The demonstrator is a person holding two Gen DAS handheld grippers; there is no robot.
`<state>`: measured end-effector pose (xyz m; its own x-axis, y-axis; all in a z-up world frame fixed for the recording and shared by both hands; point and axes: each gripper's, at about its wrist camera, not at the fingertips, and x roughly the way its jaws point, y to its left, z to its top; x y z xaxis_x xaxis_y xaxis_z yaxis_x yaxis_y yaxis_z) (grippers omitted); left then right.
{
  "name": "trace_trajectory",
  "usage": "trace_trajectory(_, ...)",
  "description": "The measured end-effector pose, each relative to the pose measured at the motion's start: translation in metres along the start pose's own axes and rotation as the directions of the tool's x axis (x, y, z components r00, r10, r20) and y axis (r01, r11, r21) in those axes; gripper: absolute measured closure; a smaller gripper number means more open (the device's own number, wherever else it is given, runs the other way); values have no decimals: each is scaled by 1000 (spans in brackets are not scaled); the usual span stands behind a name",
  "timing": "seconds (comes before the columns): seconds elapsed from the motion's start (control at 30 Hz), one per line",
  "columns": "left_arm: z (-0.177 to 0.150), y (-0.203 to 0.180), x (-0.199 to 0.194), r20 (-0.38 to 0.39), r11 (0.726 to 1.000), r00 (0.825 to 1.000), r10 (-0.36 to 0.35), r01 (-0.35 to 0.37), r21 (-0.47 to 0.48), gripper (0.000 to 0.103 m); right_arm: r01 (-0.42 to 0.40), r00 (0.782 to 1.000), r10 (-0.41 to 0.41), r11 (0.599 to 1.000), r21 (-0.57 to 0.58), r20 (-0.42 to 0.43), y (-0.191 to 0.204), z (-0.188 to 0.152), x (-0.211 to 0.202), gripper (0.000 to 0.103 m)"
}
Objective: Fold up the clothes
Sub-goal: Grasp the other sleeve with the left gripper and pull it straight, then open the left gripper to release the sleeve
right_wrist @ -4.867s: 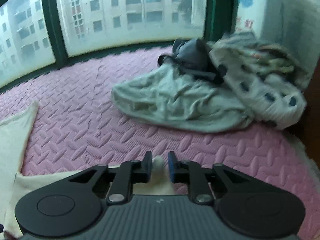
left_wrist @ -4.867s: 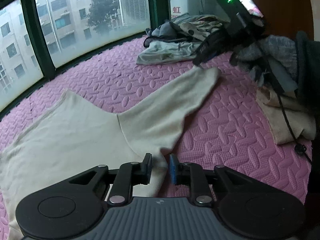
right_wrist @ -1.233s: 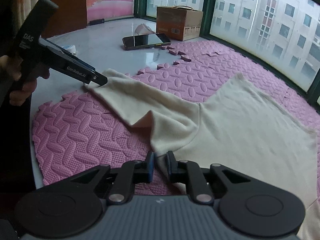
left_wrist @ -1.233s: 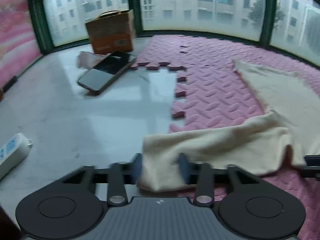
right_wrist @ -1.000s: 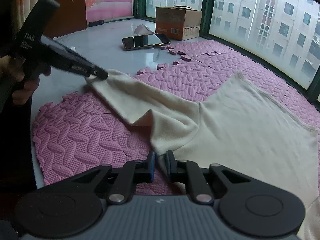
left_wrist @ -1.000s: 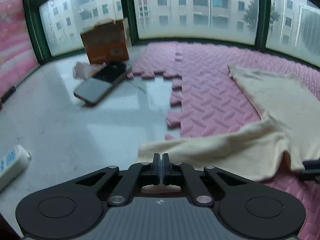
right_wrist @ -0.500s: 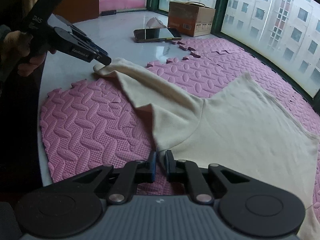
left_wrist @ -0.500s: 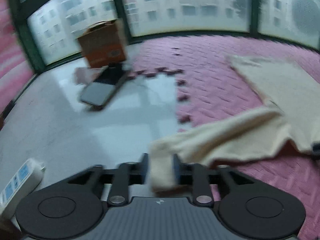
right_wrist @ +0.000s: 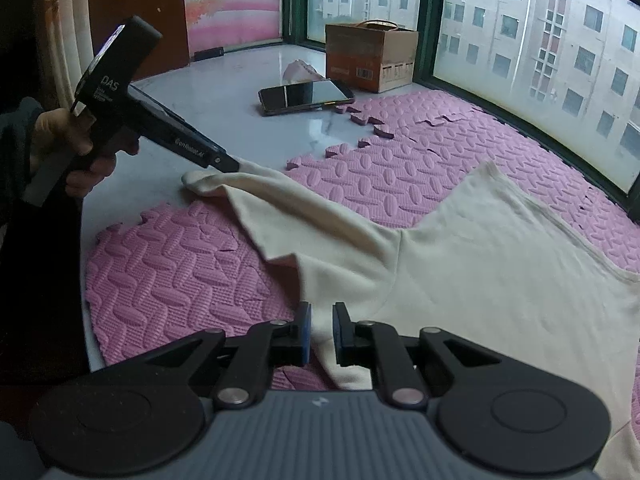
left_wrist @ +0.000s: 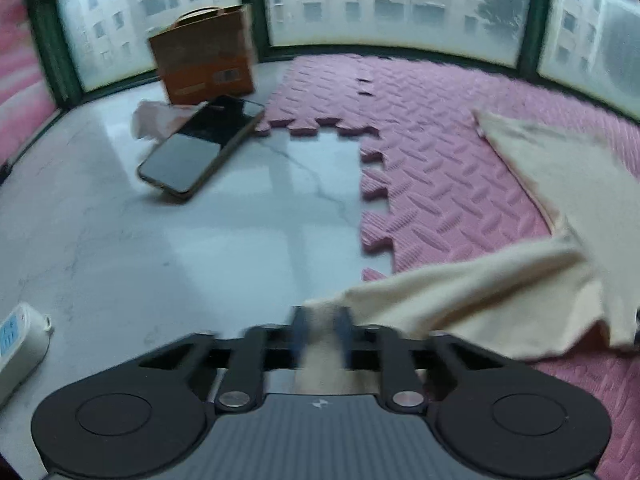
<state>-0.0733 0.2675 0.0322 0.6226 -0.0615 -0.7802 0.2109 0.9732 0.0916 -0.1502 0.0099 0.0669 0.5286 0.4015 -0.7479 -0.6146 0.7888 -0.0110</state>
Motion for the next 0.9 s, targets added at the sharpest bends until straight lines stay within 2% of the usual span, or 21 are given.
trace_trajectory(0.07, -1, -8, 0, 16, 998, 999, 33, -34, 53, 97, 1, 1000, -1, 1000, 7, -3, -2, 0, 2, 92)
trace_trajectory(0.17, 8, -6, -1, 55, 994, 995, 88, -91, 64, 98, 10, 1000, -9, 1000, 15, -5, -5, 0, 7, 91)
trace_trajectory(0.27, 23, -4, -5, 107, 988, 987, 119, -129, 88, 98, 5, 1000, -5, 999, 33, -12, -7, 0, 14, 88)
trace_trajectory(0.37, 33, -9, -1, 128, 977, 981, 144, -162, 141, 98, -3, 1000, 4, 1000, 30, -22, -5, -2, 19, 85)
trace_trajectory(0.47, 35, -12, 9, 110, 973, 982, 154, -170, 158, 98, -8, 1000, 8, 1000, 16, -14, -3, -1, 17, 85)
trace_trajectory(0.57, 34, -11, 17, 81, 974, 983, 164, -175, 142, 97, -16, 1000, 16, 998, 53, -4, -6, 1, 16, 85)
trace_trajectory(0.67, 32, -8, 21, 54, 978, 983, 176, -181, 108, 92, -10, 1000, 11, 999, 38, -18, -2, -2, 19, 84)
trace_trajectory(0.73, 31, -5, 23, 36, 979, 983, 183, -185, 86, 84, -6, 1000, 6, 999, 53, 5, -4, -3, 9, 84)
trace_trajectory(0.77, 31, -4, 24, 28, 979, 982, 187, -188, 75, 77, -7, 1000, 6, 997, 75, 20, -7, -4, 1, 83)
trace_trajectory(0.8, 31, -4, 19, 41, 977, 979, 199, -202, 72, 73, -1, 999, -3, 995, 100, 32, -11, -6, -7, 82)
trace_trajectory(0.9, 32, -5, 2, 78, 972, 972, 222, -227, 67, 73, 82, 996, -89, 984, 159, 32, -27, -22, -29, 81)
